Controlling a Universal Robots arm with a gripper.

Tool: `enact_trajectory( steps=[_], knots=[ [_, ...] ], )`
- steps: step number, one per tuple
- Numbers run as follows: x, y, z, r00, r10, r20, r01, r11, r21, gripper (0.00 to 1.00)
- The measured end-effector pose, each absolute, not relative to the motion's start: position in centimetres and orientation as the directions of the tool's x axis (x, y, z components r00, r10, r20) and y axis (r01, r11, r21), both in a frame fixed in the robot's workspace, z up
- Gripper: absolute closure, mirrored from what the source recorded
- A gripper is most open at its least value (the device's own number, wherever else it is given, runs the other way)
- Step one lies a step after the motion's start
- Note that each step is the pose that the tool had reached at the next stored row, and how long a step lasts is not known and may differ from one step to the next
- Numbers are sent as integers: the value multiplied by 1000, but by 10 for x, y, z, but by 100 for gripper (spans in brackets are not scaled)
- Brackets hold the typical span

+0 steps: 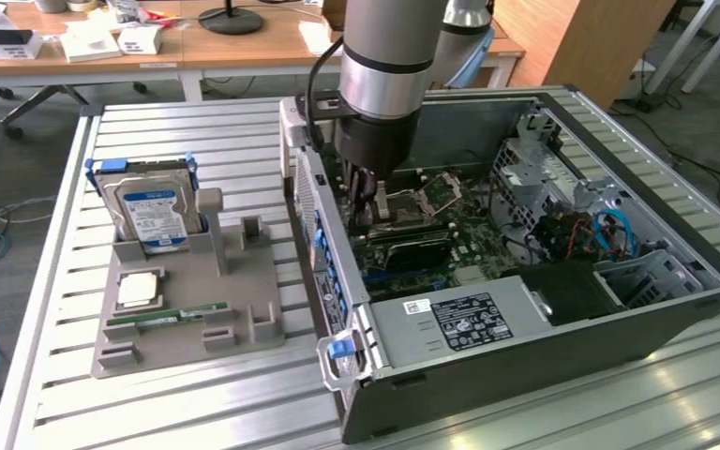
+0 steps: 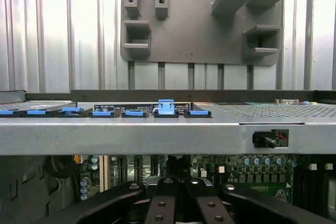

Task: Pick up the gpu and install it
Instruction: 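Press down on the gpu until it lock into place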

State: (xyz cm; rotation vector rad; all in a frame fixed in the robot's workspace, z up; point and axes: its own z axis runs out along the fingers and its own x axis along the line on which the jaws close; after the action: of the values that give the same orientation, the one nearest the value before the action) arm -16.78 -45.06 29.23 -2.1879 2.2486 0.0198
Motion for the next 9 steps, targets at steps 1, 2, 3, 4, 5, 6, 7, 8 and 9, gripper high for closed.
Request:
enact_trajectory(
  steps=[1, 2, 3, 4, 5, 6, 7, 8, 9],
  knots=[
    [-168, -451, 292, -27, -1000, -12, -1000, 27, 6, 89],
    [-168, -451, 292, -27, -1000, -12, -1000, 27, 6, 89],
    [-168, -451, 292, -28, -1000, -12, -1000, 27, 6, 89],
    [-168, -451, 292, -28, -1000, -12, -1000, 28, 6, 89],
    [-168, -451, 292, -28, -1000, -12, -1000, 28, 6, 89],
    [-168, -451, 292, -28, -1000, -12, -1000, 28, 6, 89],
    [-169, -451, 292, -28, -1000, -12, -1000, 28, 6, 89],
    [-169, -451, 292, -28, -1000, -12, -1000, 28, 6, 89],
    [-169, -451, 292, -28, -1000, -12, -1000, 28, 6, 89]
  ],
)
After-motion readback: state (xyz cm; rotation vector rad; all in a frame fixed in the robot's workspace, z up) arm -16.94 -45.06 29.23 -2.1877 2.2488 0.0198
